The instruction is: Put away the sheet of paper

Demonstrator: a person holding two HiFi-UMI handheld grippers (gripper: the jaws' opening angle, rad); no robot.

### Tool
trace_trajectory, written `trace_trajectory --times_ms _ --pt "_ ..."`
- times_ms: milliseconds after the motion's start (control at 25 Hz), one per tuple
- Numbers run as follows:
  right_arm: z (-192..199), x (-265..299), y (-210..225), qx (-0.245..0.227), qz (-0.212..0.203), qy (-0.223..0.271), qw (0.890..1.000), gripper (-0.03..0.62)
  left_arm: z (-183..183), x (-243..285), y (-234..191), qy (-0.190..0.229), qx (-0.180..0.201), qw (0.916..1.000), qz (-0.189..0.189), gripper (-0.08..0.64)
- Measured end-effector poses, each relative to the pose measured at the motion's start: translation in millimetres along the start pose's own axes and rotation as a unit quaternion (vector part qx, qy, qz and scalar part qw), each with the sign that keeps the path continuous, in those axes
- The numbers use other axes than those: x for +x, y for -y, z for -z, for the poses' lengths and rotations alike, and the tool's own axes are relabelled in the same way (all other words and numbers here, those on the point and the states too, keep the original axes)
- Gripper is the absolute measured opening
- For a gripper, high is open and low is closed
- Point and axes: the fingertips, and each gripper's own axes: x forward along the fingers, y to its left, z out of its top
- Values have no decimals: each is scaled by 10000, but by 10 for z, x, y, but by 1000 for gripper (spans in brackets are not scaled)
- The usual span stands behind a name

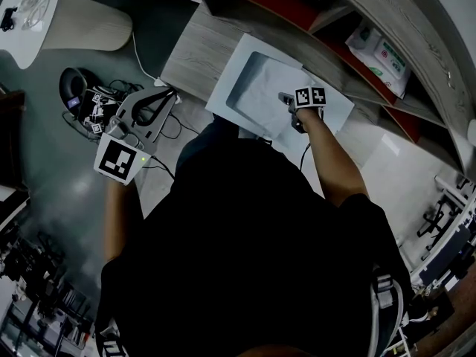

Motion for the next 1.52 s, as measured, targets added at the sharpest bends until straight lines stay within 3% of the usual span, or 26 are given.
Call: trace_trajectory --times_ms 360,1520 --pt "-87 134 -80 -169 74 -108 9998 14 64 -15 -113 150 -312 9994 25 21" --pt "-340 468 -360 -523 23 -292 9982 14 208 -72 -305 117 -434 9990 -30 21"
